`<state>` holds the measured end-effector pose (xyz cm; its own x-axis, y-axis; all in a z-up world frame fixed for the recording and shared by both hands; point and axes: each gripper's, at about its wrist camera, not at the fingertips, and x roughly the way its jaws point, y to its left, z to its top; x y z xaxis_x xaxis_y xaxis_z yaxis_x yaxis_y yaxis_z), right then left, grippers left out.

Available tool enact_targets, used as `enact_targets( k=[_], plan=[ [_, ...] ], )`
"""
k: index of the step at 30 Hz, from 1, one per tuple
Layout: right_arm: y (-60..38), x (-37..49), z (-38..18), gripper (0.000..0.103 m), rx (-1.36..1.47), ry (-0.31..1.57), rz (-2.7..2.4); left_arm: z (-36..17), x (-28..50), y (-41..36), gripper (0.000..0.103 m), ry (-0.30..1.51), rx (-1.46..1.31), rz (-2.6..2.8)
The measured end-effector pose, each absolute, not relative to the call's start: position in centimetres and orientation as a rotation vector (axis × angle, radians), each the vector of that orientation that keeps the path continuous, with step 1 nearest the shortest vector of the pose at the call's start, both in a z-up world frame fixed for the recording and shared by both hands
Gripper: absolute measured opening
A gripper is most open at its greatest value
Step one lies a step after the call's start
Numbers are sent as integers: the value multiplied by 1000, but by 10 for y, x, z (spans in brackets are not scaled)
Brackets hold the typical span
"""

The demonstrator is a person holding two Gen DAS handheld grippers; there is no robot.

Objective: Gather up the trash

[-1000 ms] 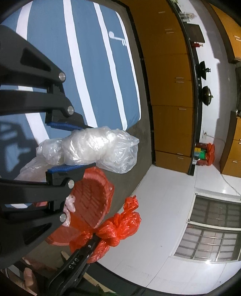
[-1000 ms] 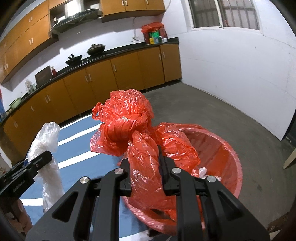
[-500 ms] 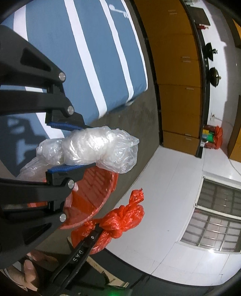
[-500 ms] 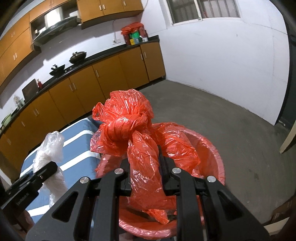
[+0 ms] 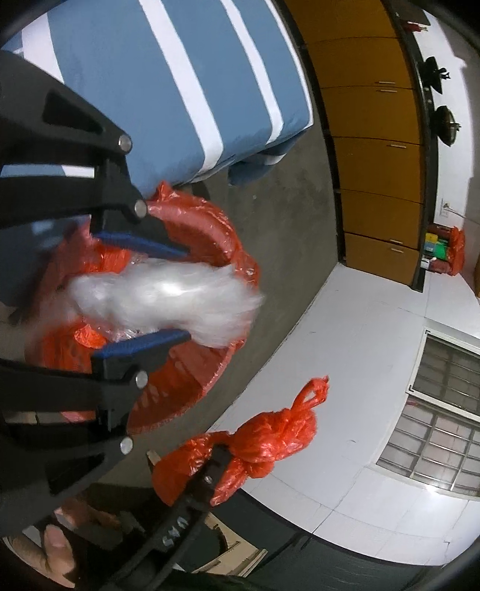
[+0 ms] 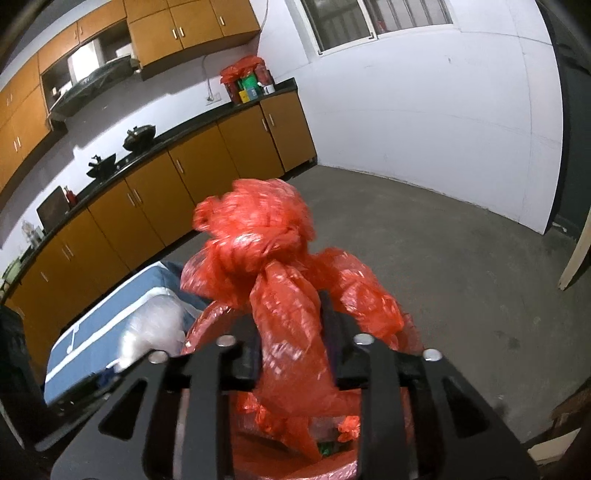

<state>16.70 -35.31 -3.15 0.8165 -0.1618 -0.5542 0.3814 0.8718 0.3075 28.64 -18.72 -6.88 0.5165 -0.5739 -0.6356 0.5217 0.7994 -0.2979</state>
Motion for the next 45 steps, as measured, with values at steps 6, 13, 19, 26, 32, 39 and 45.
enact_targets(
  k=[6, 13, 19, 26, 32, 39, 45],
  plan=[
    [-353, 158, -35, 53, 415, 538, -289, -79, 287, -181, 51, 815, -79, -628],
    [-341, 146, -30, 72, 337, 533, -311, -66, 272, -141, 64, 739, -70, -520],
    [-318, 123, -13, 97, 213, 462, -370, -41, 241, -102, 78, 632, -24, -404],
    [-284, 94, 4, 101, 71, 427, -433, -18, 192, -56, 94, 522, 14, -265],
    [-264, 71, 11, 101, 62, 422, -431, -5, 149, -19, 99, 468, 15, -165],
    [-243, 53, 16, 101, 73, 422, -356, 8, 111, 2, 99, 439, 12, -124],
    [-227, 40, 18, 101, 71, 419, -322, 12, 89, 9, 99, 433, 11, -115]
  ],
)
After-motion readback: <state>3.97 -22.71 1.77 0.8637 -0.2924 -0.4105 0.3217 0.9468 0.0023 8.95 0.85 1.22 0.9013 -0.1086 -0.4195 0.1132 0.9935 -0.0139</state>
